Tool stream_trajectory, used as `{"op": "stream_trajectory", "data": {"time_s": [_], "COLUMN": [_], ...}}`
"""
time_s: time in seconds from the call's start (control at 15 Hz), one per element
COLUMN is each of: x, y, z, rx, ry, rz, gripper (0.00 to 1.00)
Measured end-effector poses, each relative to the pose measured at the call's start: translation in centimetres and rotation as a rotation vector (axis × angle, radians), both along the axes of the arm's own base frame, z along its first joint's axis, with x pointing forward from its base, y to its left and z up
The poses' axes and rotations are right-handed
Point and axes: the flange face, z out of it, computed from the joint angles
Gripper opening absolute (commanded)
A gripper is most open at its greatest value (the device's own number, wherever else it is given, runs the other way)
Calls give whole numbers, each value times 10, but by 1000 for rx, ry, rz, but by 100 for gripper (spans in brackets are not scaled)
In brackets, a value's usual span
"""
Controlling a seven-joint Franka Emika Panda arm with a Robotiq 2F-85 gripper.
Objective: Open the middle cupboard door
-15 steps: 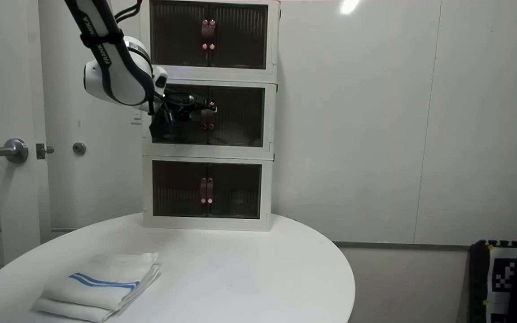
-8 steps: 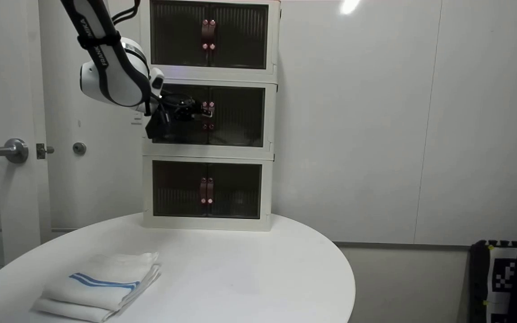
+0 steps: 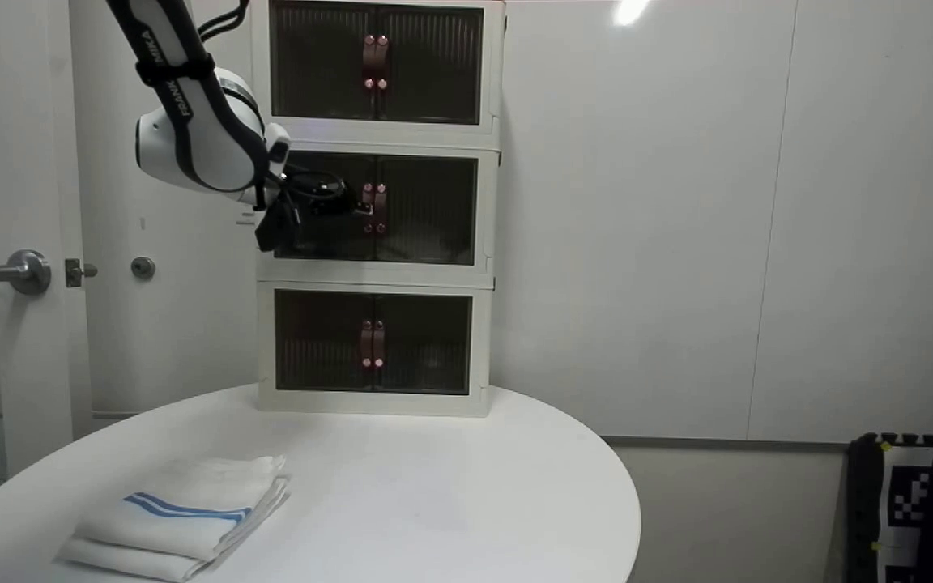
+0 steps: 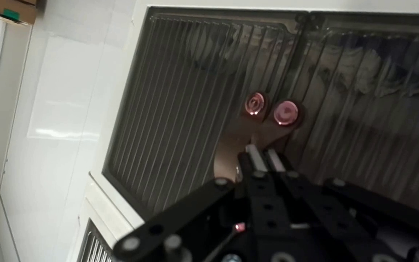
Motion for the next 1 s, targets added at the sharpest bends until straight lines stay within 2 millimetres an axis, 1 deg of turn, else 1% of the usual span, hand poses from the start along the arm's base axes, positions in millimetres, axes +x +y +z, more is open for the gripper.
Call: {"op": "stream_trajectory", "data": {"time_s": [0.13,0.27,0.67,0.73,0.8,1.0], "x": [-7,-19,-70,-78,-86,-106], "y": [-1,-2,0,1,2,11], "z": [0,3,11,13,14,13], "rx": [15,28,89,100,111,134], "ry": [3,9,35,40,42,34], "rz": [6,11,39,46,52,71], "gripper": [1,1,1,28,29,50]}}
